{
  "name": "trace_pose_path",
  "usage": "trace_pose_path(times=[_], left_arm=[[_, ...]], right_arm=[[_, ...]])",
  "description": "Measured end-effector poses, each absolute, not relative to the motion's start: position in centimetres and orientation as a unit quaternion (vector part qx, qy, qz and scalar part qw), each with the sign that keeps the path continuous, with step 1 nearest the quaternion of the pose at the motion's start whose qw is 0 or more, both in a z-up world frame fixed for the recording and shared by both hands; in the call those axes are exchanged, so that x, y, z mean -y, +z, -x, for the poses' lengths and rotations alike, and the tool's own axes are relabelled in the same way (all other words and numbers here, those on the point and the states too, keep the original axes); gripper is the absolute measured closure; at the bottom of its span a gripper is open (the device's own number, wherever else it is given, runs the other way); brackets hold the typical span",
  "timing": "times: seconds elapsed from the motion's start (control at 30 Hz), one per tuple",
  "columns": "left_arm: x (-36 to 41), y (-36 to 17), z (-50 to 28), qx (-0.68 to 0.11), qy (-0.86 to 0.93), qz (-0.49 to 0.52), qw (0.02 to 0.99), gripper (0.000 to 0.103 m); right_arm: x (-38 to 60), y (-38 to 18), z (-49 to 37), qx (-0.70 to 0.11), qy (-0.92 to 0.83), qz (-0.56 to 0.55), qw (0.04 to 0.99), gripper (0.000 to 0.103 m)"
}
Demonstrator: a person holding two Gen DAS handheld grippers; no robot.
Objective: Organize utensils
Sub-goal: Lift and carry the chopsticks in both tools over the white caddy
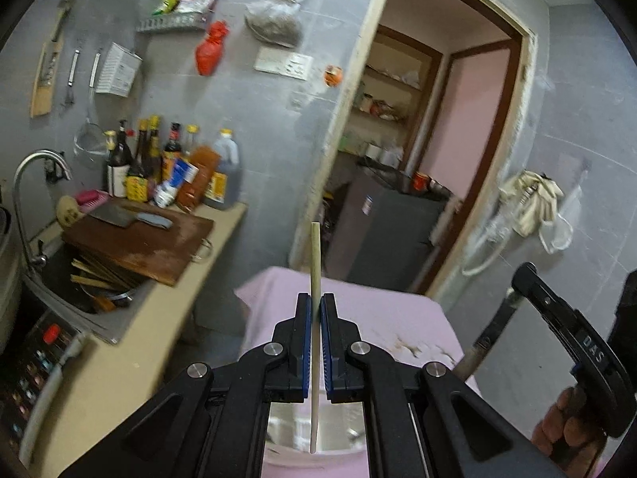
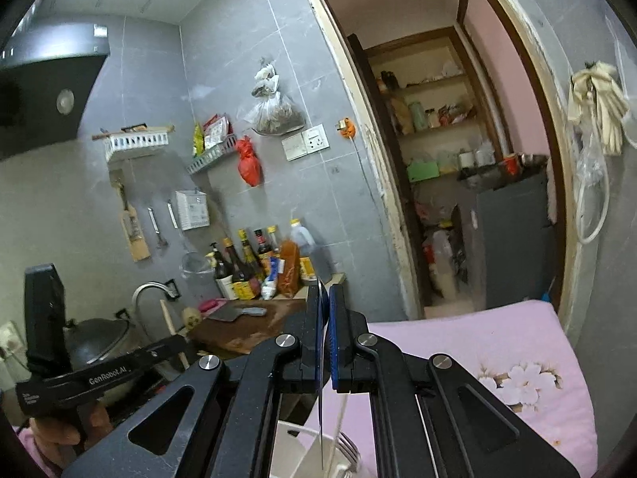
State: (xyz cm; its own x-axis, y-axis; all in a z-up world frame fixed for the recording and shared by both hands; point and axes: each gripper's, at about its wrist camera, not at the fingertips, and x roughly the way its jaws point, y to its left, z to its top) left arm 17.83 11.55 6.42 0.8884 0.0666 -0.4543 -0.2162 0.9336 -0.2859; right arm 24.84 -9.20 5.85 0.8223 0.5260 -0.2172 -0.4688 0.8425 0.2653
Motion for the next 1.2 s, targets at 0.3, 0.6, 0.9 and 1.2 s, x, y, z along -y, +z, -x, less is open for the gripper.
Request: trace_pose_path(times=[0.3, 0.6, 0.9, 1.2], left_arm=[[-14.4, 4.0, -18.7, -0.204, 0.078, 0.155, 0.964, 0.098], [-13.5, 1.6, -19.2, -0.211, 0.046, 0.149, 0.965, 0.098], [-12.5, -1.0, -19.4, -0.244, 0.03, 0.134, 0.96, 0.098], [-13.2, -1.4, -19.3, -0.273, 0.031, 0.152, 0.949, 0.097]], right_arm=[[4.7, 4.1, -23.3, -0.126, 0.194, -0.06, 0.971, 0.1], [3.5, 1.1, -23.7, -0.155, 0.165, -0.041, 0.973, 0.1], [3.4, -1.2, -24.3, -0.196, 0.166, -0.041, 0.966, 0.1], [4.0, -1.7, -24.2, -0.208, 0.176, -0.052, 0.961, 0.098]])
